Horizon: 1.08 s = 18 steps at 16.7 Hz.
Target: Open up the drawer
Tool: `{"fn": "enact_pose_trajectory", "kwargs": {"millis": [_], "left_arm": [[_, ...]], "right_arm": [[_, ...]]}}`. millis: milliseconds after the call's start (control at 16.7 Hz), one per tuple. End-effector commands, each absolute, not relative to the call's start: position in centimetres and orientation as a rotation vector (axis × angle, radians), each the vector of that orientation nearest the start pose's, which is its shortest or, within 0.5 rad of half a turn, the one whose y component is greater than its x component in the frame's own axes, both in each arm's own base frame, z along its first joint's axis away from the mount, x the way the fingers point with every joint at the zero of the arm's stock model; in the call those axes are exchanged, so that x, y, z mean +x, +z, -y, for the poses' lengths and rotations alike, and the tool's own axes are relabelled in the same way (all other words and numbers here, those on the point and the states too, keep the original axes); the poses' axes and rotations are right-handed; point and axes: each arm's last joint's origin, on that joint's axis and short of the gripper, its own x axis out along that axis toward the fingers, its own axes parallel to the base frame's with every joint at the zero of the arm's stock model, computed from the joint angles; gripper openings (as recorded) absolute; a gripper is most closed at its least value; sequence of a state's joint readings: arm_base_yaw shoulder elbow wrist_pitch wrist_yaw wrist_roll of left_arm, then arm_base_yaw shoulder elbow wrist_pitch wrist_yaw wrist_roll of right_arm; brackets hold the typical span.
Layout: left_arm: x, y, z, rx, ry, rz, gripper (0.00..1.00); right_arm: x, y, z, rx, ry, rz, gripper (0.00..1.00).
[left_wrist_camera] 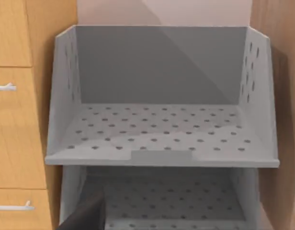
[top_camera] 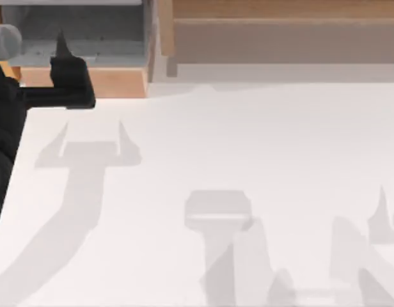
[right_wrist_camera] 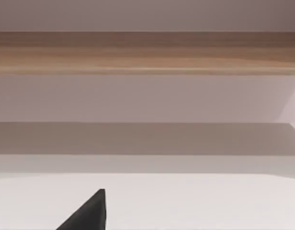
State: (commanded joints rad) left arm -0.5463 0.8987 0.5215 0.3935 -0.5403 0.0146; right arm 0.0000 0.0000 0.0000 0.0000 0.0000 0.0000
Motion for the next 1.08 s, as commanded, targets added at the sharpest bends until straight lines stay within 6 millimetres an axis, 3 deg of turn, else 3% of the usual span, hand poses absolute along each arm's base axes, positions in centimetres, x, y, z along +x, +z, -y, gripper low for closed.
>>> {"fn": "enact_pose_trajectory", "kwargs": {"millis": [180,360,780,1080], "left_arm": [[20.0,27.8,12.4,0.0,0.001,0.0,1.0],[20.6,27.9,14.0,0.0,0.0,0.0,1.0],[21.3,27.9,13.7,0.028,0.004,0.002,1.0],[26.1,27.7,11.1,0.237,0.038,0.022,1.0]], "right_arm": [[10.6,16.0,0.1,0.0,0.0,0.0,1.0],[10.6,16.0,0.1,0.0,0.0,0.0,1.0],[10.6,16.0,0.1,0.0,0.0,0.0,1.0],[10.6,16.0,0.1,0.0,0.0,0.0,1.0]]}}
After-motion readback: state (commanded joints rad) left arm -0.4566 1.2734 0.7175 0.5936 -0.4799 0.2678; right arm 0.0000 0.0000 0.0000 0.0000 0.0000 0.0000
